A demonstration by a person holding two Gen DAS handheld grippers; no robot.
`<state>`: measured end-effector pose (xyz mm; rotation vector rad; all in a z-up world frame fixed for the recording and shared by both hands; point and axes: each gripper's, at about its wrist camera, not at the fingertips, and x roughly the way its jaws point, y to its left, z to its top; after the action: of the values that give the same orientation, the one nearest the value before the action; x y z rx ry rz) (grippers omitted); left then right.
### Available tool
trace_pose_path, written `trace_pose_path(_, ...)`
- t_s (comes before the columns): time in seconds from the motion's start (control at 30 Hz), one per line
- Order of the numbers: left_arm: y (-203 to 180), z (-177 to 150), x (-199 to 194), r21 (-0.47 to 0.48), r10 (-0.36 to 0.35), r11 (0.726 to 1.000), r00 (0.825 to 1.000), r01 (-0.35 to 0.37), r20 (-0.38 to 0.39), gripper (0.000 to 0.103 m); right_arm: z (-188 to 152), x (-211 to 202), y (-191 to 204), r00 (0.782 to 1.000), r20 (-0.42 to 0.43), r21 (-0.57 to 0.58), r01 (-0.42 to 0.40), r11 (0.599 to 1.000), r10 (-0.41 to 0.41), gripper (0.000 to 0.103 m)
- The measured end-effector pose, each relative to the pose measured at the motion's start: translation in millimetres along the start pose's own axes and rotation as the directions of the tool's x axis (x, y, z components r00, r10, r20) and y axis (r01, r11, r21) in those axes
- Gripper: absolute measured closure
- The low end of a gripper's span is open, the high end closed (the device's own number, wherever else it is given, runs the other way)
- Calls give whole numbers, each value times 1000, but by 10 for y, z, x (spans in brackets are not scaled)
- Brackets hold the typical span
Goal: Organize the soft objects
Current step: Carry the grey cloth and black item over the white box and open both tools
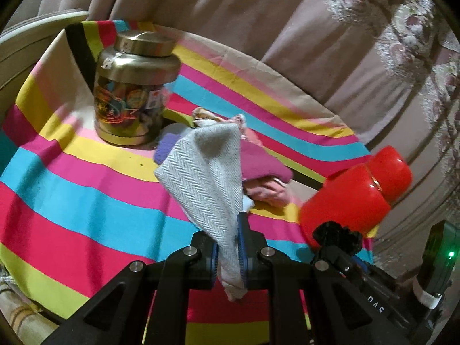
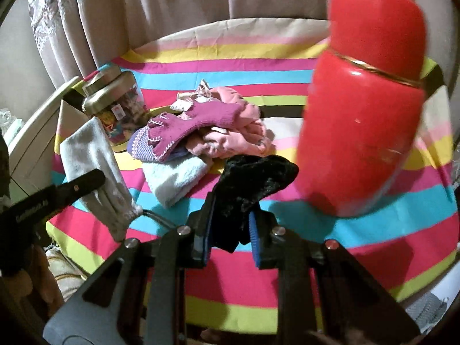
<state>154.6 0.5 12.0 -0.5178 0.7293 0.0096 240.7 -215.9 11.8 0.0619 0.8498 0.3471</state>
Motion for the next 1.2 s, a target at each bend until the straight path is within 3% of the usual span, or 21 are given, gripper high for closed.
trace_pose_path(0.23, -356, -241, -126, 35, -94, 995, 995, 95, -47, 90, -203, -347, -181, 998, 14, 7, 63, 998, -63, 78)
trace_pose_path(0.43, -664, -456, -186, 52, -180, 981, 978, 186, -102, 90, -334, -625, -378, 995, 16, 29, 103, 994, -103, 78)
trace_pose_path(0.67, -1071, -652, -269, 54, -301, 948, 940, 312, -159, 90, -427, -1009, -719, 992, 41, 96, 119, 988, -123, 78)
trace_pose_path(0.87, -1488, -802, -324, 74, -411, 898, 887, 433, -212, 90, -554, -1405, -1092, 980, 68, 155, 174, 972, -186, 78)
trace_pose_path(1.1, -2007, -1087, -328, 70, -516, 824, 796, 562, -317, 90, -689, -1815, -1543, 951, 78, 215, 277, 937, -299, 78)
trace_pose_path(1.2, -2238, -1206, -317, 67, -553, 787, 749, 613, -364, 90, -742, -1936, -1699, 936, 70, 230, 320, 919, -344, 78)
